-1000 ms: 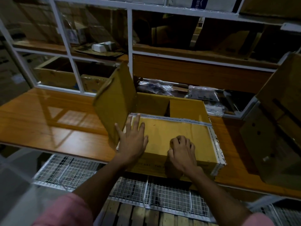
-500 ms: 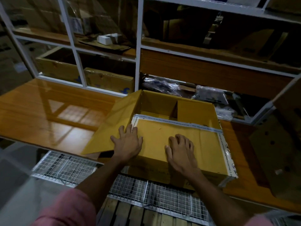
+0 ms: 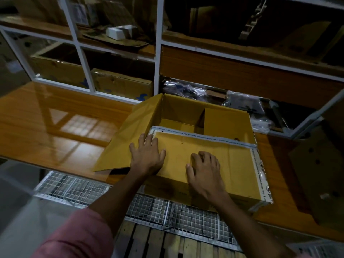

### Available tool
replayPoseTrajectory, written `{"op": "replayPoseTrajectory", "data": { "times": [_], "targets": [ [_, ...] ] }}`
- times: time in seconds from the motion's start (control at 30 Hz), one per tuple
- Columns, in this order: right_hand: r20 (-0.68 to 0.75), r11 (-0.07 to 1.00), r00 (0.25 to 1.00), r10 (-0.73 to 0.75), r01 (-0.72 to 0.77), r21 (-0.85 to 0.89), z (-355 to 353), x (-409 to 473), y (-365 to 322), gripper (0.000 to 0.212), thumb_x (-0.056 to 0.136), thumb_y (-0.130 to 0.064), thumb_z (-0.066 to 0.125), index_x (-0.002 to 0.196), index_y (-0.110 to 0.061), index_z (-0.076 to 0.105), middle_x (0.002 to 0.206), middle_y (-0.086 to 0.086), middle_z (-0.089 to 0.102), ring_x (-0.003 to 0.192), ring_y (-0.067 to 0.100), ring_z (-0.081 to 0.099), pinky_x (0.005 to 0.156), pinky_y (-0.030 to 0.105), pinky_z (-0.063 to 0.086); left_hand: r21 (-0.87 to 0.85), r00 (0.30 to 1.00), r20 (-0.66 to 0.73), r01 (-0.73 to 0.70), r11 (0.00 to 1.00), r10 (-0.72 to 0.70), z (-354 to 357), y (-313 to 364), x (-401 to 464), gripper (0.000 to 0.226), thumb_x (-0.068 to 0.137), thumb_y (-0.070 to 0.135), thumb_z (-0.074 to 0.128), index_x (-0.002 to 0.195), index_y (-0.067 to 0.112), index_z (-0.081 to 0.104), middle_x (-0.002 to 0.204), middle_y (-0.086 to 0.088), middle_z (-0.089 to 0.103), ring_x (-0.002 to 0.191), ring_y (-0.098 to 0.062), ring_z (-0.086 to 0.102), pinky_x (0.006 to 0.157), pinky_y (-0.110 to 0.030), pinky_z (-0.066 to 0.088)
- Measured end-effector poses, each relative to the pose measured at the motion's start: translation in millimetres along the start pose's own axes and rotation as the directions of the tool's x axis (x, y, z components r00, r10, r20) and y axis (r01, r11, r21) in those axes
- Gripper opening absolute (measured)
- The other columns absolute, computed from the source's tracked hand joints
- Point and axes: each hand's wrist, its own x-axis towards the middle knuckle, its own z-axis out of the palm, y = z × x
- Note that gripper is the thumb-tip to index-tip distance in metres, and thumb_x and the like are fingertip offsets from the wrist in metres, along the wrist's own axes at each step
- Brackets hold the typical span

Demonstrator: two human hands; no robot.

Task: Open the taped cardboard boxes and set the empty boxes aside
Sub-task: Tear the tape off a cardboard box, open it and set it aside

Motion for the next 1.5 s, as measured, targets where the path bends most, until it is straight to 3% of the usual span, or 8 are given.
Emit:
{"op": "replayPoseTrajectory", "data": {
  "times": [0.57,0.77,0.93,1.07,1.17,1.23,1.37,1.5],
  "targets": [
    [0.066,0.99,0.989,-0.132,0.127,0.066,4,16,-33,0.053,0.099,-0.054,0.043,0.142,-0.022,0.047,0.143,0.007,0.042,0.133,0.024,0.037,0.11,0.043,0.035,0.073,0.995,-0.013,0.1,0.992,-0.099,-18,-30,-49,0.057,0.102,0.053,0.032,0.146,0.018,0.039,0.164,-0.004,0.03,0.154,-0.028,0.014,0.112,-0.064,0.025],
    [0.216,0.996,0.973,-0.079,0.085,-0.019,-5,83,-39,0.064,0.099,-0.063,0.034,0.151,-0.026,0.032,0.163,0.011,0.026,0.149,0.034,0.017,0.118,0.057,0.014,0.137,0.997,0.023,-0.078,0.988,0.076,-31,-11,-20,0.063,0.105,0.049,0.028,0.156,0.013,0.026,0.168,-0.011,0.019,0.155,-0.029,0.014,0.119,-0.065,0.015],
    [0.135,0.995,0.988,-0.071,0.079,-0.052,-41,121,-43,0.037,0.103,-0.049,0.038,0.109,-0.019,0.059,0.11,0.009,0.062,0.106,0.03,0.058,0.1,0.054,0.035,0.115,0.987,-0.002,-0.158,0.981,0.159,-59,12,19,0.064,0.106,0.049,0.024,0.16,0.014,0.021,0.169,-0.008,0.021,0.156,-0.028,0.014,0.12,-0.069,0.007],
    [-0.07,0.988,0.99,-0.123,0.129,0.087,-95,137,-45,0.034,0.102,-0.034,0.047,0.08,-0.012,0.061,0.07,0.008,0.061,0.065,0.027,0.06,0.063,0.038,0.051,0.162,0.956,-0.207,-0.177,0.971,0.209,-109,37,26,0.048,0.106,0.048,0.025,0.121,0.018,0.059,0.114,-0.005,0.068,0.113,-0.026,0.062,0.114,-0.07,0.015],
    [0.0,0.989,0.993,-0.121,0.12,0.085,-144,138,-43,0.038,0.101,-0.033,0.052,0.073,-0.011,0.063,0.065,0.009,0.06,0.057,0.02,0.054,0.053,0.028,0.04,0.18,0.928,-0.295,-0.179,0.967,0.227,-155,58,17,0.041,0.108,0.041,0.03,0.089,0.015,0.056,0.073,-0.001,0.054,0.068,-0.021,0.054,0.086,-0.045,0.05],
    [0.186,0.99,0.975,-0.121,0.104,0.099,-174,130,-38,0.037,0.101,-0.033,0.055,0.073,-0.01,0.066,0.067,0.009,0.063,0.056,0.017,0.053,0.055,0.025,0.039,0.111,0.951,-0.231,-0.183,0.977,0.205,-178,70,9,0.042,0.108,0.037,0.034,0.076,0.015,0.048,0.072,-0.003,0.048,0.061,-0.018,0.047,0.069,-0.038,0.049],
    [0.589,0.995,0.802,-0.095,0.054,0.086,-223,82,-46,0.041,0.108,-0.036,0.043,0.078,-0.013,0.06,0.071,0.001,0.056,0.057,0.012,0.051,0.064,0.027,0.047,0.011,0.966,0.154,-0.211,0.977,0.207,-208,75,-20,0.043,0.109,0.044,0.025,0.08,0.019,0.045,0.095,-0.017,0.062,0.069,-0.019,0.051,0.081,-0.043,0.051],
    [0.677,0.985,0.724,-0.131,0.018,0.171,-235,22,-61,0.029,0.111,-0.028,0.035,0.109,-0.023,0.063,0.096,-0.002,0.059,0.084,0.013,0.059,0.08,0.029,0.048,-0.046,0.899,0.413,-0.142,0.989,0.149,-224,70,-70,0.06,0.108,0.055,0.018,0.121,0.014,0.06,0.144,-0.023,0.051,0.13,-0.038,0.052,0.115,-0.057,0.037]
  ]
}}
